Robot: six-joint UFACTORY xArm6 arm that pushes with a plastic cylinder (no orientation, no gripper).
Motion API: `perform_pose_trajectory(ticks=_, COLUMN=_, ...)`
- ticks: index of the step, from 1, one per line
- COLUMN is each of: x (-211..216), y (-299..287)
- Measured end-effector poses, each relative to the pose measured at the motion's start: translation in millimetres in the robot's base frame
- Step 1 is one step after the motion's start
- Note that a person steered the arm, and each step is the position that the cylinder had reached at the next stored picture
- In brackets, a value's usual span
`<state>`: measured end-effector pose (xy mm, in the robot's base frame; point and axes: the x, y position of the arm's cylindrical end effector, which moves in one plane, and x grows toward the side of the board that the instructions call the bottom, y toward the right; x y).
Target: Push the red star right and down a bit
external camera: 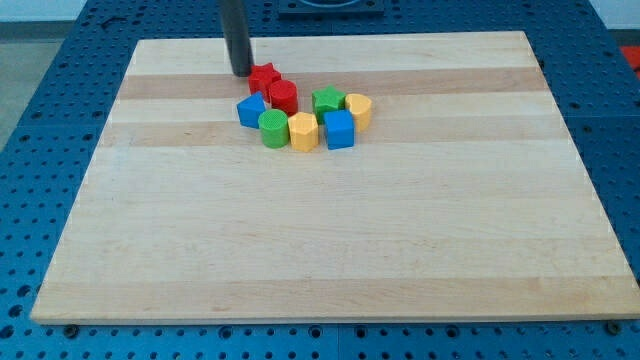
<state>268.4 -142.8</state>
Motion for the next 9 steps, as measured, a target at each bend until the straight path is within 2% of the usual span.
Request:
perform_pose_trajectory(ticks=1, x=25.1, y=-20.9)
perform_pose_trajectory(ticks=3, x=44.9, y=-7.2)
perform_pose_trajectory(ticks=7, x=10.8, y=76.0)
perform_pose_trajectory(ticks=9, x=-8.0, y=63.4)
